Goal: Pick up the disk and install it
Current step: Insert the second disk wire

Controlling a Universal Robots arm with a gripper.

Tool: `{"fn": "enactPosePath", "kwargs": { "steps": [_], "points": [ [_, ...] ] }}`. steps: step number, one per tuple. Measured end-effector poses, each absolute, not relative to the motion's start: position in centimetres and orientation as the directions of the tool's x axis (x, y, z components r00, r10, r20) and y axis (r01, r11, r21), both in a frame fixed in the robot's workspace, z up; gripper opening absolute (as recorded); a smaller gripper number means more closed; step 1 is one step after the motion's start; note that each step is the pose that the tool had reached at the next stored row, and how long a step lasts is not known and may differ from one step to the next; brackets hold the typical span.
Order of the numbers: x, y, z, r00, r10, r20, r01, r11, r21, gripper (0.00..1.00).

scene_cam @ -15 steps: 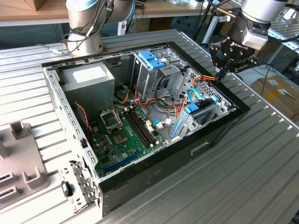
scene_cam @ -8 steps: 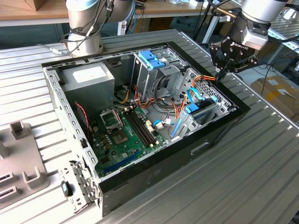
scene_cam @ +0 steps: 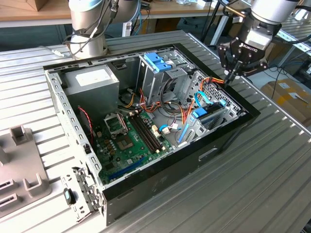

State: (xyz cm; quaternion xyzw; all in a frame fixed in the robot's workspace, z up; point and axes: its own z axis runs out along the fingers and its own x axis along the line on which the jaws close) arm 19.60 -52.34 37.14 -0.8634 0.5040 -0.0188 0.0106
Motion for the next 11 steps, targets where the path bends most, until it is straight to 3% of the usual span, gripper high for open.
{"fn": "enactPosePath", "kwargs": {
  "steps": [11],
  "points": [
    [19.6,-52.34,37.14,0.304,-0.952,0.022,-0.952,-0.305,-0.037,0.16]
  ]
}}
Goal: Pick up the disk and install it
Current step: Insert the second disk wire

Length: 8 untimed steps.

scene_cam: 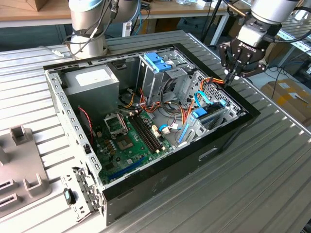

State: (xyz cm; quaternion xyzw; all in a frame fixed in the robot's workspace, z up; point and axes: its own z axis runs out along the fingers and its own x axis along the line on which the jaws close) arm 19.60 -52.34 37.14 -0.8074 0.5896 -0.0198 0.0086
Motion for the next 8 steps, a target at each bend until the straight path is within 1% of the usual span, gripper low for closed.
{"fn": "enactPosePath", "kwargs": {
  "steps": [8],
  "points": [
    [19.6,-52.34,37.14,0.146,-0.989,0.022,-0.989,-0.146,-0.037,0.16]
  ]
}}
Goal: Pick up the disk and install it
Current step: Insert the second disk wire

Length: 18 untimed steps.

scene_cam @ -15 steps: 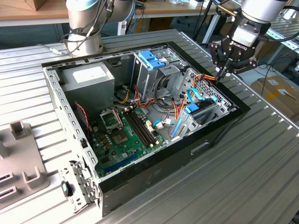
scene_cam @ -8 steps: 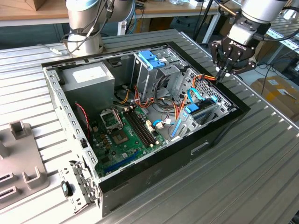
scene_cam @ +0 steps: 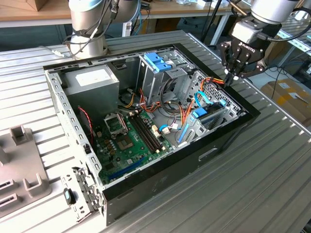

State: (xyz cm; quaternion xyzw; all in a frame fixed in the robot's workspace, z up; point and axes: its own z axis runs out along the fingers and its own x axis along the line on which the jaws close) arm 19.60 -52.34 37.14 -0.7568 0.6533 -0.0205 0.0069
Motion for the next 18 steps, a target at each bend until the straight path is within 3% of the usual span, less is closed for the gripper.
{"fn": "enactPosePath", "kwargs": {
  "steps": [18],
  "points": [
    [19.6,-52.34,37.13,-0.12,-0.993,0.023,-0.992,0.119,-0.037,0.16]
  ]
}}
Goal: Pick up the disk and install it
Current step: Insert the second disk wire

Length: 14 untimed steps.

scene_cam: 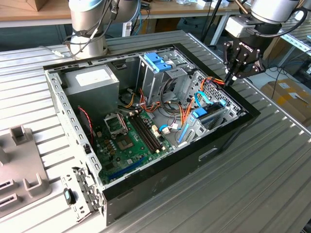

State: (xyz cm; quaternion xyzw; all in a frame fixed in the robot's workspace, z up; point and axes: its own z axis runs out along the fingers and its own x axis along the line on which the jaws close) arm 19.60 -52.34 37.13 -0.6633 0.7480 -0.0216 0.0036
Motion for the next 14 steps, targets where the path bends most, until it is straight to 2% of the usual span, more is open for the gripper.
{"fn": "enactPosePath", "kwargs": {
  "steps": [14],
  "points": [
    [19.38,-52.34,37.14,-0.121,-0.992,0.023,-0.992,0.12,-0.037,0.16]
  ]
}}
